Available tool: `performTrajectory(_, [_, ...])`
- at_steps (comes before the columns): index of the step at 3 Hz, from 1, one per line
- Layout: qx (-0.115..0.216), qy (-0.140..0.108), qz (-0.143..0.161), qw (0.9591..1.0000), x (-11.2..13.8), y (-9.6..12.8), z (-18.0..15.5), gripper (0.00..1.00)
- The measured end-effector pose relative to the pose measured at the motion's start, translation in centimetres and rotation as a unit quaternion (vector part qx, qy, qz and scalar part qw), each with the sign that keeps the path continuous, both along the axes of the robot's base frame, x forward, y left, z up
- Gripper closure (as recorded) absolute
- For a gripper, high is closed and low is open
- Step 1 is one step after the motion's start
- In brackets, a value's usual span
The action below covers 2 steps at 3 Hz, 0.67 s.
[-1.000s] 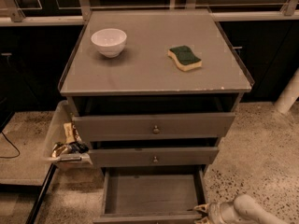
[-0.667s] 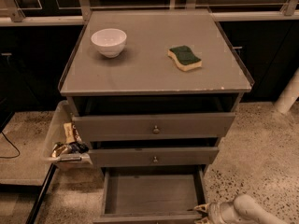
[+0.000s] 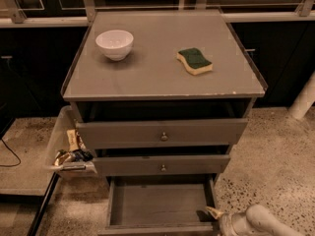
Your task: Open bottom drawer
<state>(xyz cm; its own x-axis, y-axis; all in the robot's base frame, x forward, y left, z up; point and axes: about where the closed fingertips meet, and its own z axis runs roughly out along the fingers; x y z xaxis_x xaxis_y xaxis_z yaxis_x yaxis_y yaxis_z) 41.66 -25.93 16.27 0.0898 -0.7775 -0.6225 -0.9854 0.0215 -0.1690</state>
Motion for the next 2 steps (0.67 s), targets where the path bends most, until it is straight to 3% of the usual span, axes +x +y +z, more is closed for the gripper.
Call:
performTrajectory(1, [-0.009,-0.023,0.015,0.9996,0.1,0.3,3.0,0.00])
performTrajectory(2, [-0.027,-0.071,0.053,0.9957,0.5,1.2,9.3,0.00])
